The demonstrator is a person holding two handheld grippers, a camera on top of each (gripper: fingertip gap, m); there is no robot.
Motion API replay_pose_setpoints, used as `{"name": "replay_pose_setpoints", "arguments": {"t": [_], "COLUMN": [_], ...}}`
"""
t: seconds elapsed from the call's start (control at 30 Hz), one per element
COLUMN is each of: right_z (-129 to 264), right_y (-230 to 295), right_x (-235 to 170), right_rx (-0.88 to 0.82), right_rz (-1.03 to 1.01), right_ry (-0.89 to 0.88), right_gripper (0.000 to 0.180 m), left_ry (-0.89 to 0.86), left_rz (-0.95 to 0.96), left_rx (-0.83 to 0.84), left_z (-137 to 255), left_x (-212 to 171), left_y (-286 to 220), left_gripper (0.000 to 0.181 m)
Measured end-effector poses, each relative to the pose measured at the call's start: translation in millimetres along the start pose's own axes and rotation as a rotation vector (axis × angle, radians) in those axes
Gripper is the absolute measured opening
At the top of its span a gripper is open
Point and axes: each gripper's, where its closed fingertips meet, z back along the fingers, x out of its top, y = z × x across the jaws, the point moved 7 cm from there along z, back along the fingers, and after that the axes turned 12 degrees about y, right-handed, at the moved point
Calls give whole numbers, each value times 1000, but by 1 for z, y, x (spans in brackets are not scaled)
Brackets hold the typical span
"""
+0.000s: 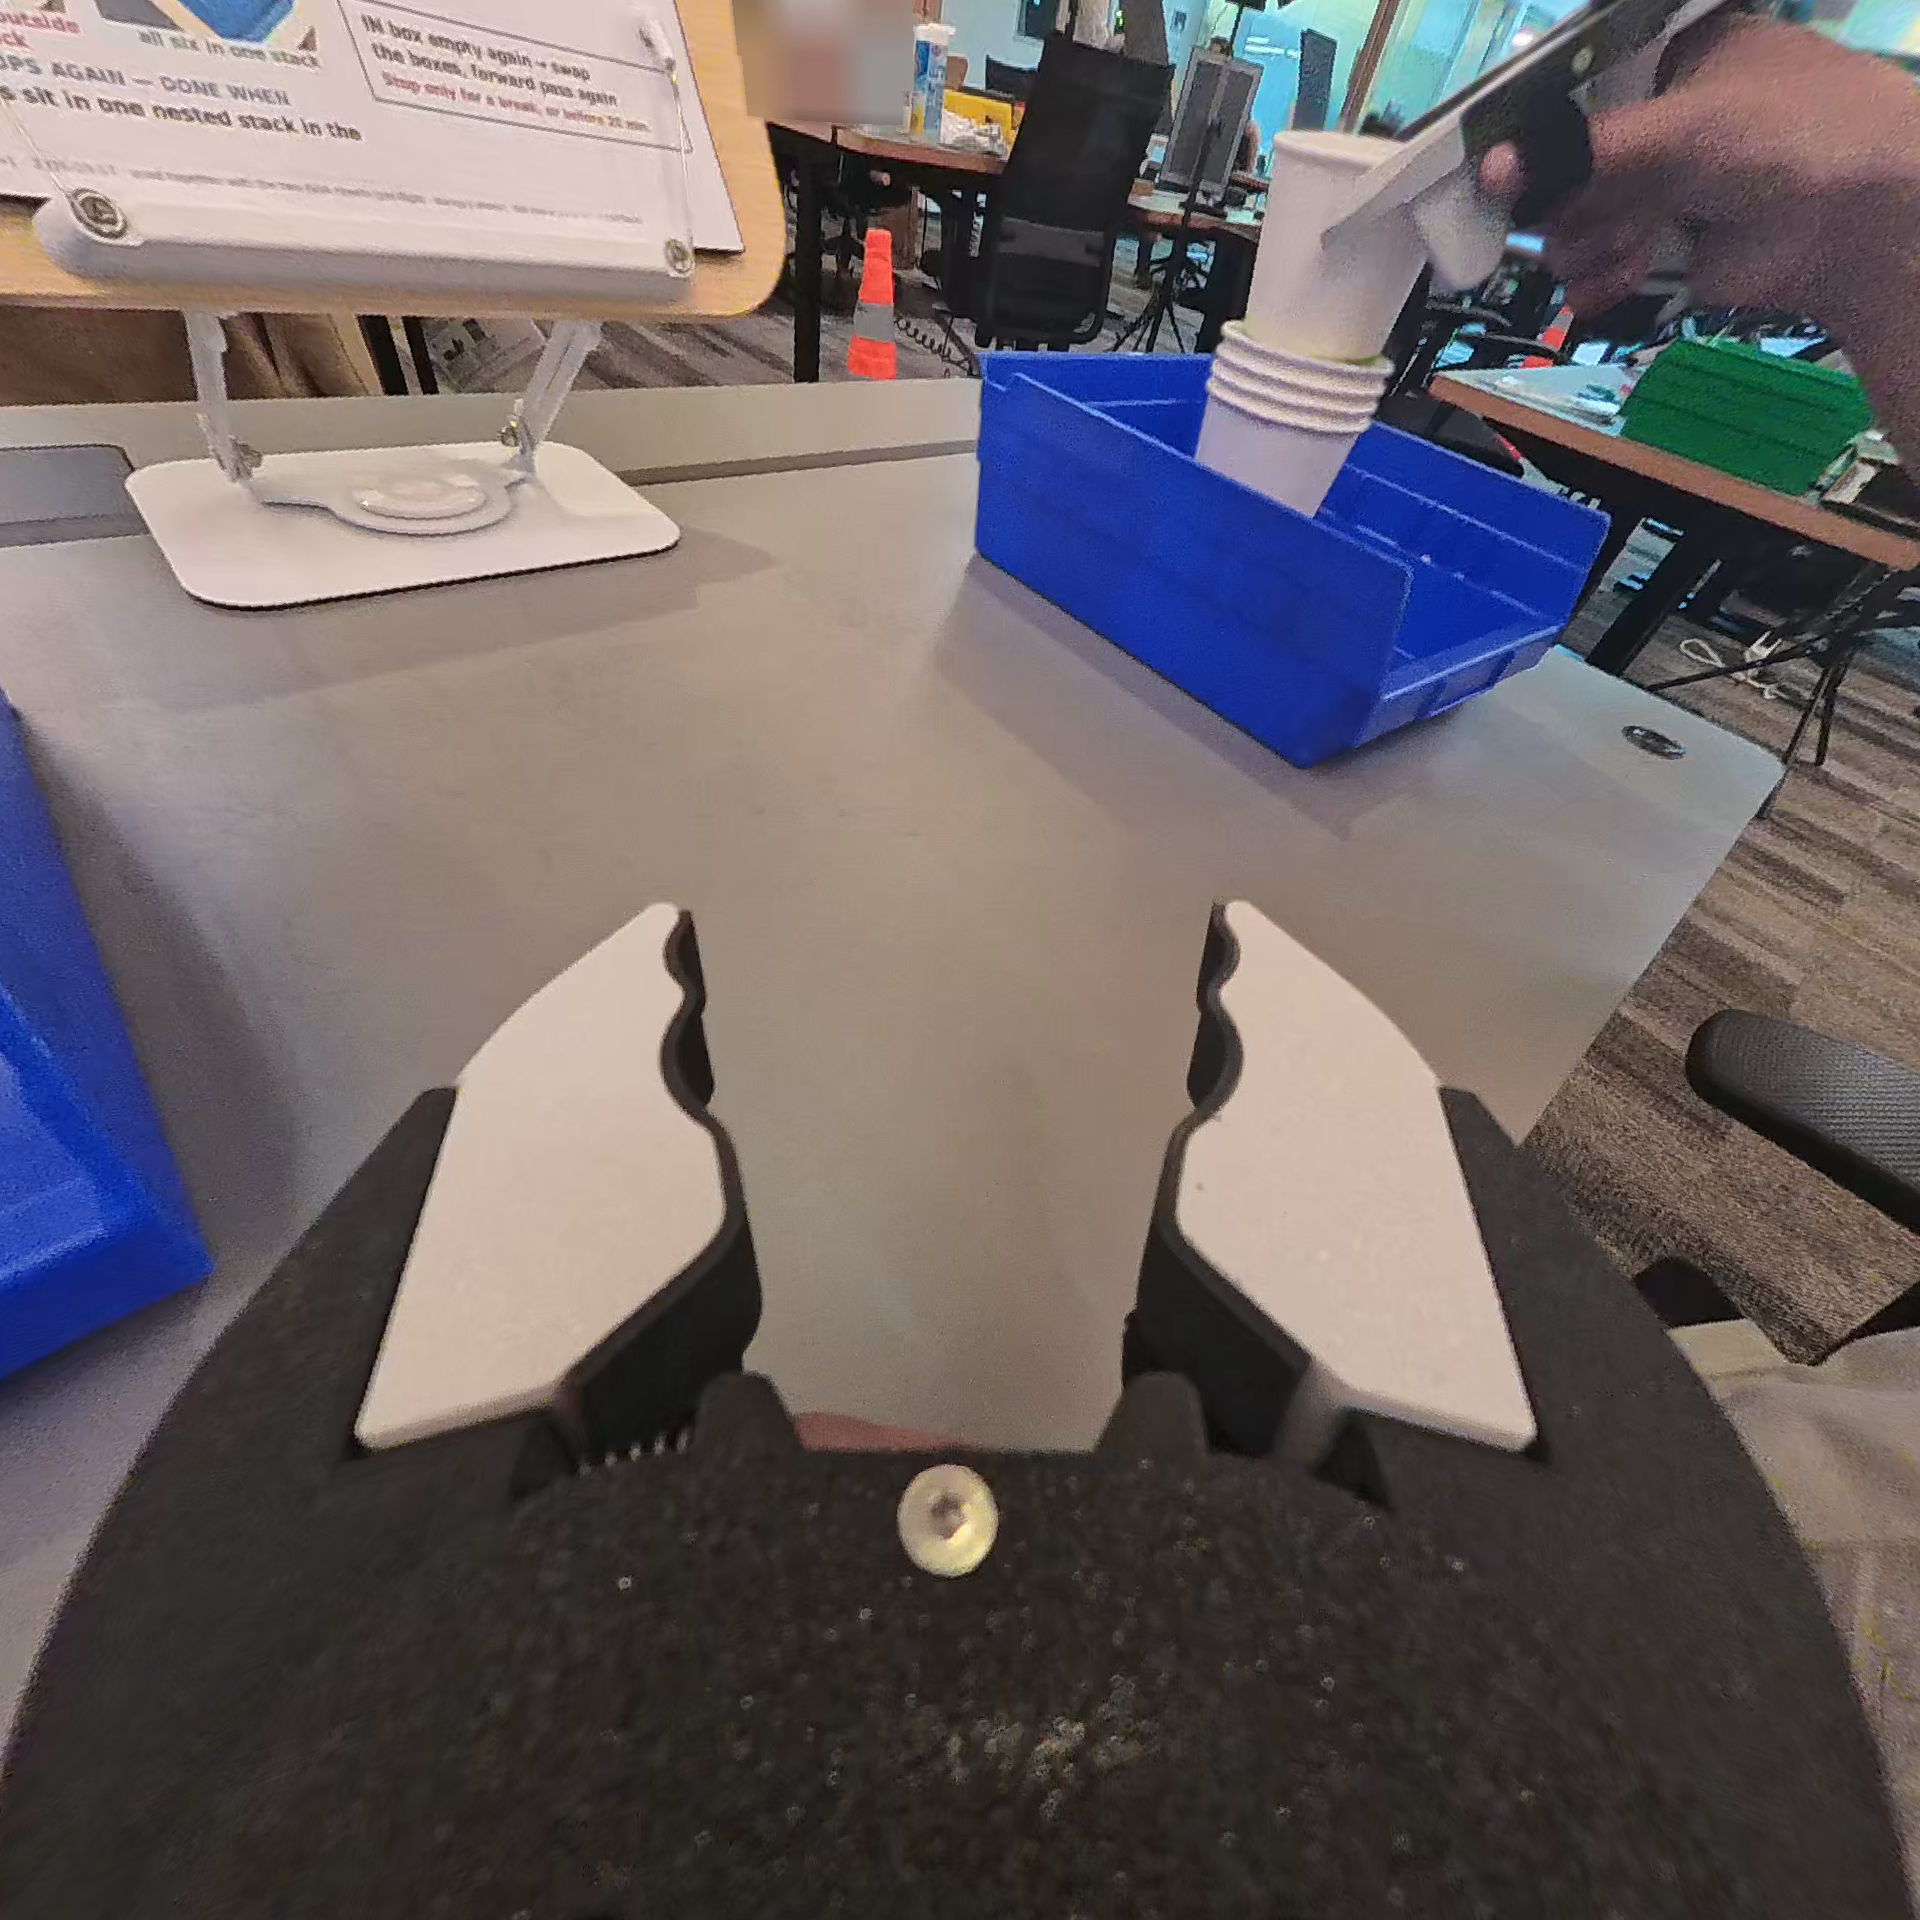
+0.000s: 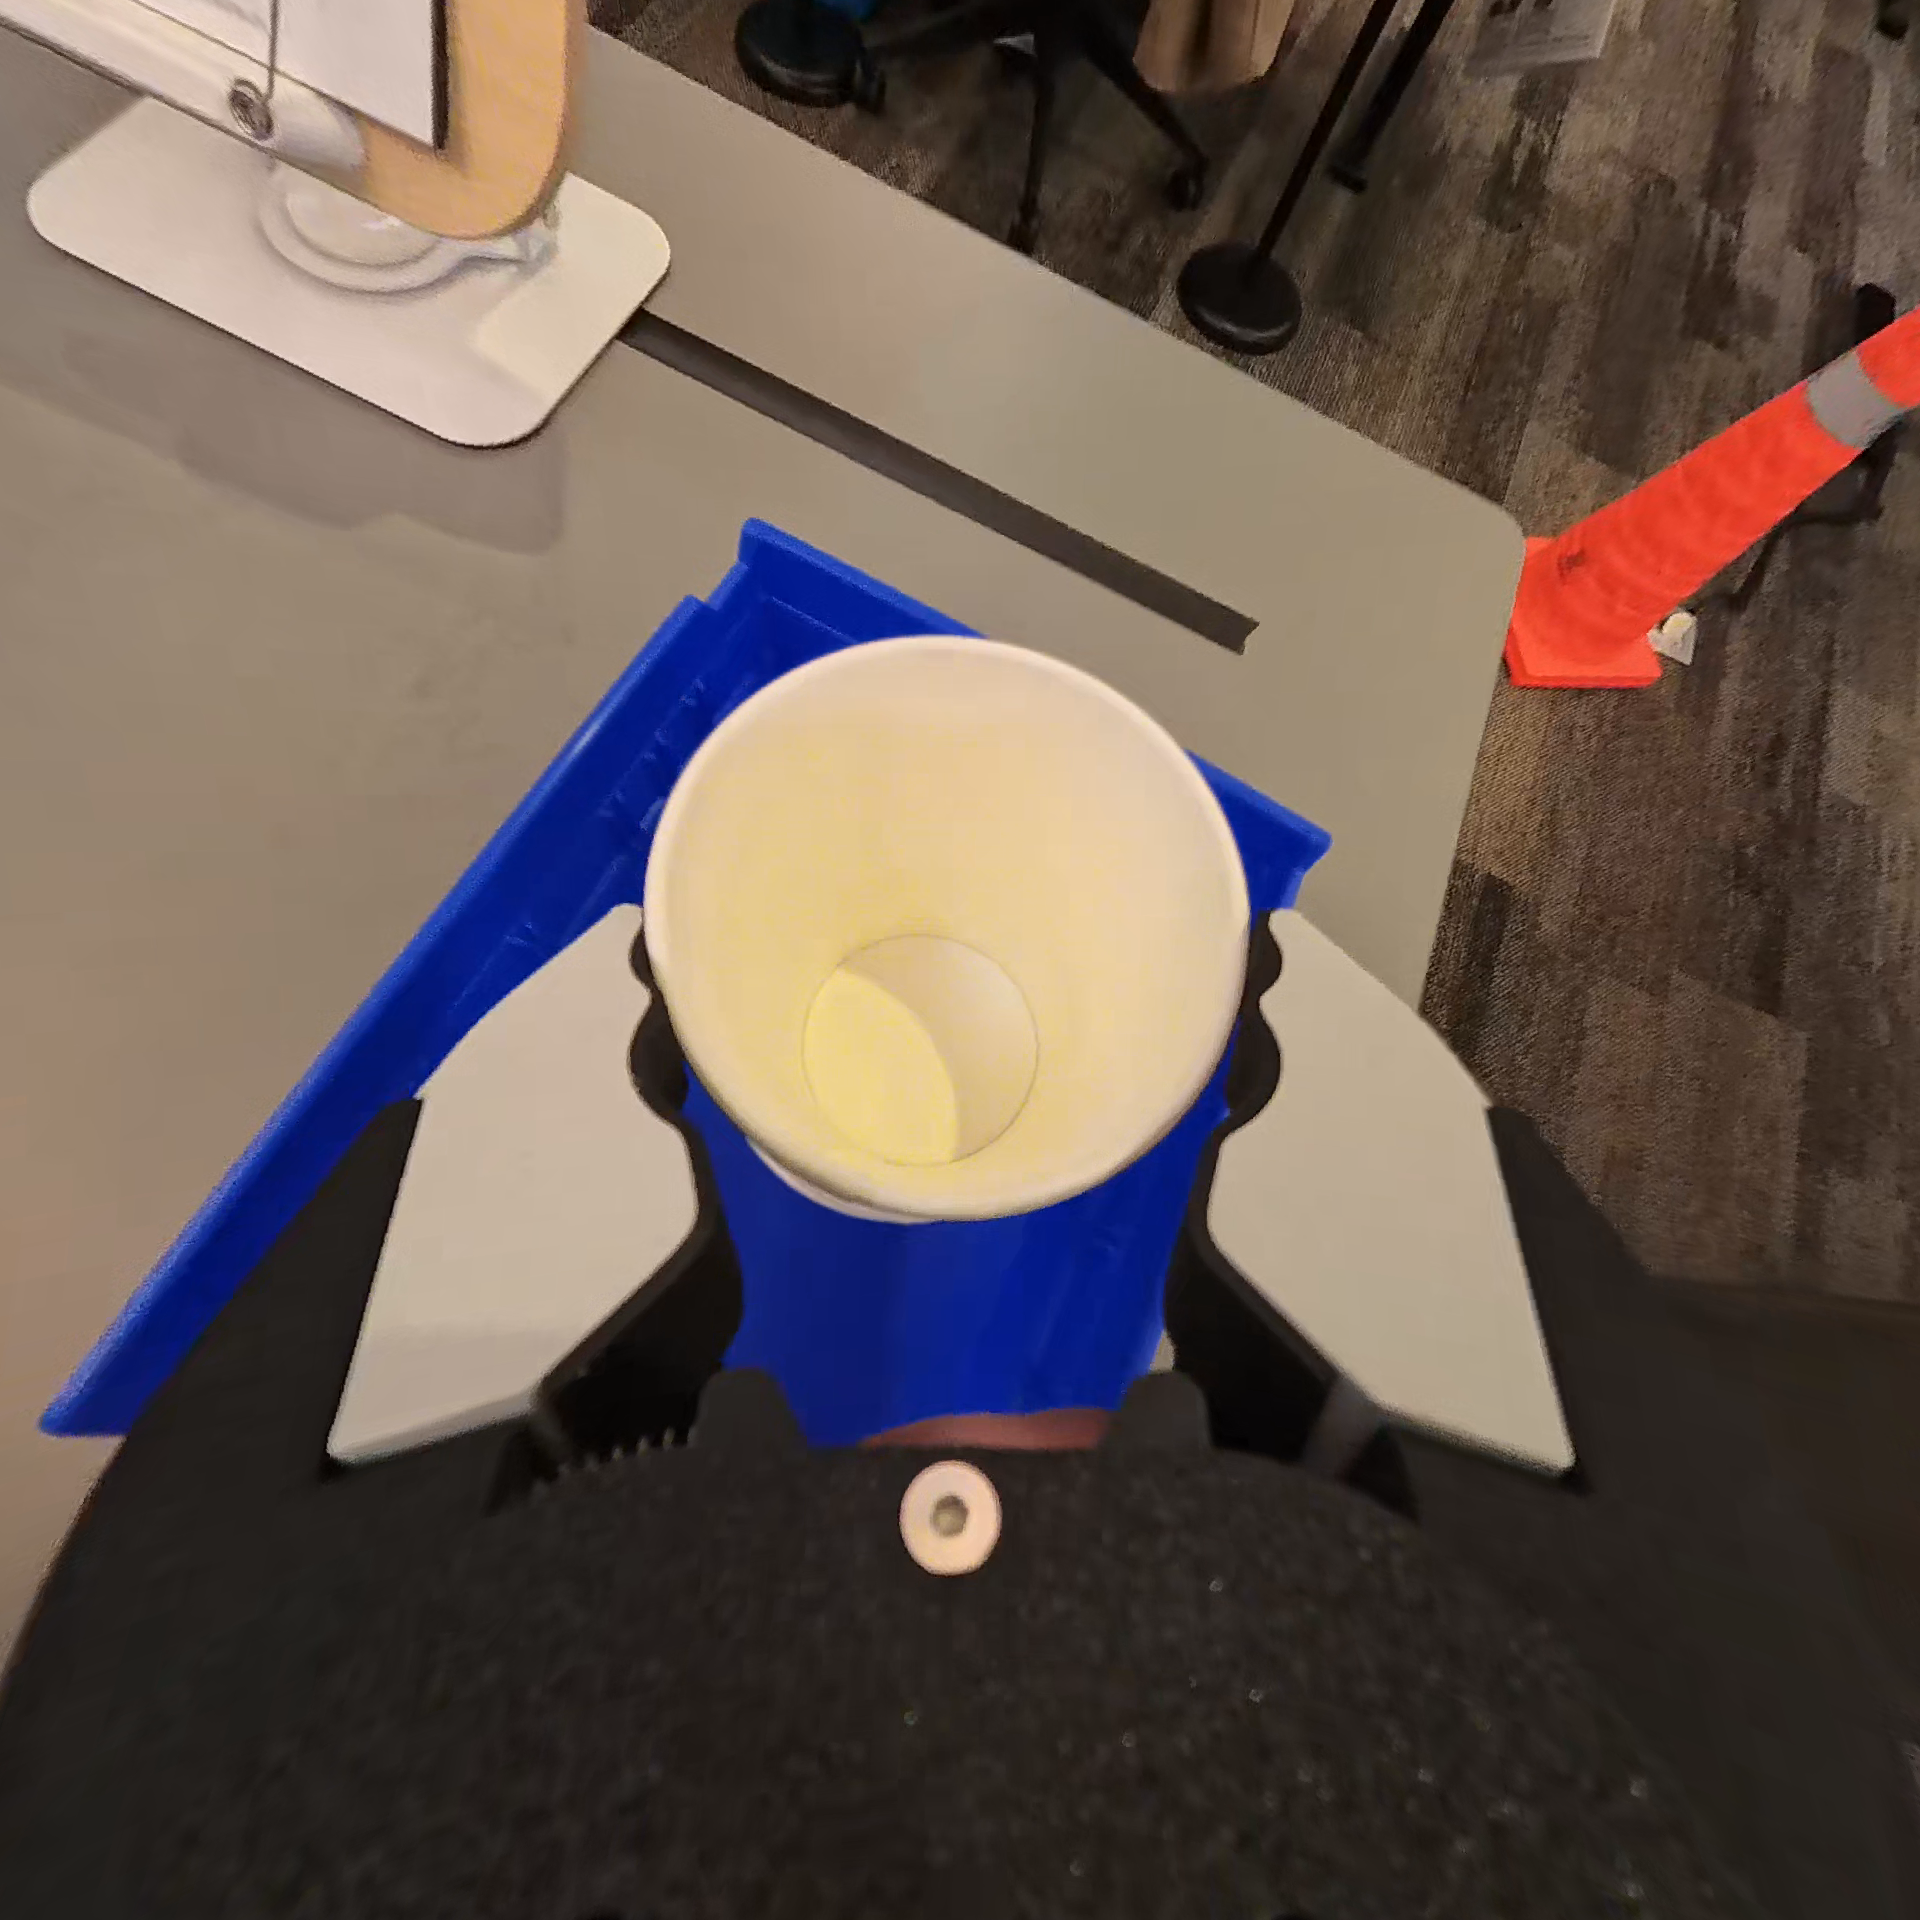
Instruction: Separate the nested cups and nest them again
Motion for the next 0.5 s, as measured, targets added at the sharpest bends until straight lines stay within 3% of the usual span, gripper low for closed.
{"name": "replay_pose_setpoints", "arguments": {"t": [0.5], "right_z": [-45], "right_y": [6], "right_x": [-37], "right_rx": [44], "right_rz": [17], "right_ry": [102], "right_gripper": [103], "left_ry": [45], "left_rz": [-26], "left_rx": [5], "left_z": [-6], "left_x": [-5], "left_y": [-3], "left_gripper": [89]}}
